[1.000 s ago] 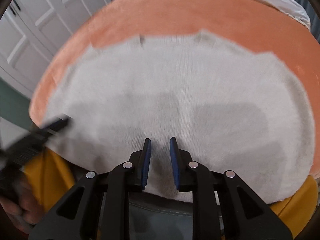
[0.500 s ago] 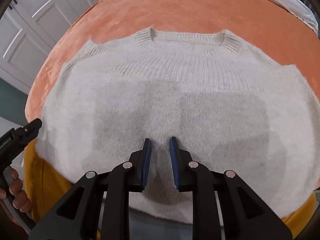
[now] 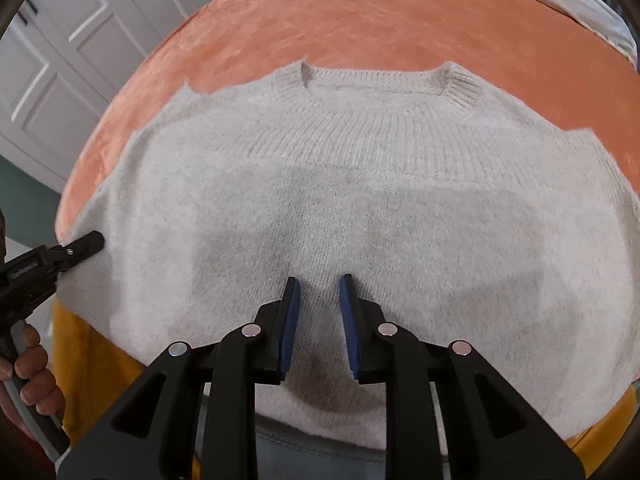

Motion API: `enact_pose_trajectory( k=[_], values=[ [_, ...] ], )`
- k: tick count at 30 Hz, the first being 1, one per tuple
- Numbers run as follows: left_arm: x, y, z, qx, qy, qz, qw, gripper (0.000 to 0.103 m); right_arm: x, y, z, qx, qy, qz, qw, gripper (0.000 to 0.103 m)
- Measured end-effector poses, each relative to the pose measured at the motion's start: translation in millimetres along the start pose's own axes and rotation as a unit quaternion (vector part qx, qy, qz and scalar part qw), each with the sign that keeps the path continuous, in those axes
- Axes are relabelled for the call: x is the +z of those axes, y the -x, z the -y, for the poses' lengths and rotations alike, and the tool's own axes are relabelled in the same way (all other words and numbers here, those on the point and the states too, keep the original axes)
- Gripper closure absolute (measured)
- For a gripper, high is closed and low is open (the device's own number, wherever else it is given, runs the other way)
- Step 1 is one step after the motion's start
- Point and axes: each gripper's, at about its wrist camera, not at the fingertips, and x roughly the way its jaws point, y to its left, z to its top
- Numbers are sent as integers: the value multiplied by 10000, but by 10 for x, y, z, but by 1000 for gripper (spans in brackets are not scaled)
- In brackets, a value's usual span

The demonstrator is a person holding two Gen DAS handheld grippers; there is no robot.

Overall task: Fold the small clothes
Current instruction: 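Grasp the sweater side with the left gripper and fold it across the body, then grasp the other sweater side with the right gripper, fold it across, release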

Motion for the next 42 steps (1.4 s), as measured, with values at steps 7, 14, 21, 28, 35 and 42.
enact_pose_trajectory(
  k=[7,14,21,28,35,42],
  values=[
    [-83,397,1119,-558,-1169,378,9909,93,-283,476,282,113,-239,404,9988,63],
    [-525,102,2382,-1043,-2452,-17,9639,93,-741,883,1053,-234,-1009,653,9925,62],
    [-1229,-829,2990,-711,-3310,-1006,9355,95,-1125,1103,1741,-445,-1850,761,9788,62],
    [-1472,-770,3041,-570,-3559,-810,9292,70,-1137,1305,1873,-116,-2106,1064,9717,53],
    [-1390,-134,2598,-390,-3362,-327,9404,37,-700,1089,1654,695,-1940,954,9739,40],
    [-1346,-172,1961,268,-2881,-663,9549,37,-471,613,1317,1222,-1823,308,9751,35]
  ],
)
